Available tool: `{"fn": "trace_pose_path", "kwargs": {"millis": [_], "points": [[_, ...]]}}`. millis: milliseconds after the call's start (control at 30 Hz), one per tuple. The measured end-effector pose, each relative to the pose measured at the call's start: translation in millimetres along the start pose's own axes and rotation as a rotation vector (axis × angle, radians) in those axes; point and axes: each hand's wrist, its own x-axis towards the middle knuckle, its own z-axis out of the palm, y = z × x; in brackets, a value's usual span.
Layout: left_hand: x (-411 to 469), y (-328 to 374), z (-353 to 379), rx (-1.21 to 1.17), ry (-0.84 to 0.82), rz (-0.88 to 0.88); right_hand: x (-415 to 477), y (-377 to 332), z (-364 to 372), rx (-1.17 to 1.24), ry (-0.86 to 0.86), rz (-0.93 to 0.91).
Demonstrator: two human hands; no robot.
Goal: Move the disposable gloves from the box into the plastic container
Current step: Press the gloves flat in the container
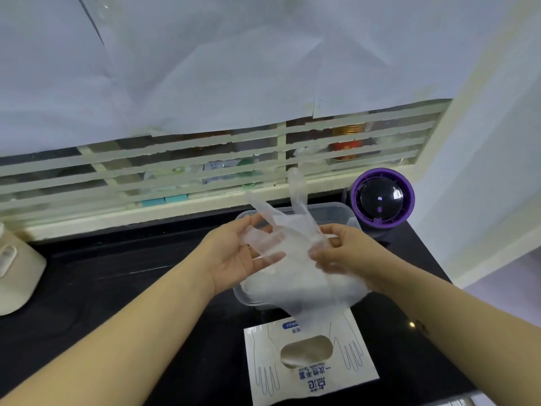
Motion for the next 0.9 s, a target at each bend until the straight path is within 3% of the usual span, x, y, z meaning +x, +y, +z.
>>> {"fn": "trace_pose_path", "kwargs": {"millis": [133, 267, 367, 467, 600, 667, 800, 900], "points": [[-1, 10, -9, -0.004, -0.04, 0.003, 19, -2, 2, -0.035, 0.074, -0.024], [1, 17, -17, 0.014, -0.012, 0.051, 32, -8, 13, 0.291, 0.147, 0.11], [2, 12, -25, 0.103, 0.019, 0.085, 32, -13, 15, 0.298, 0.175, 0.129], [0, 3, -30, 0.351, -0.057, 0.064, 32, -17, 16, 0.282, 0.172, 0.125], [-2, -10, -28, 0.951, -0.171, 0.081, 35, -20, 11, 0.257, 0.132, 0.121], [-2, -13, -23, 1.171, -0.153, 0.12, 35, -22, 6, 0.228, 0.097, 0.093], [6, -15, -16, 1.212, -0.126, 0.175, 29, -33, -5, -0.005, -0.072, 0.101], [11, -13, -11, 1.184, -0.116, 0.186, 28, -45, -8, -0.153, -0.041, 0.089]]}}
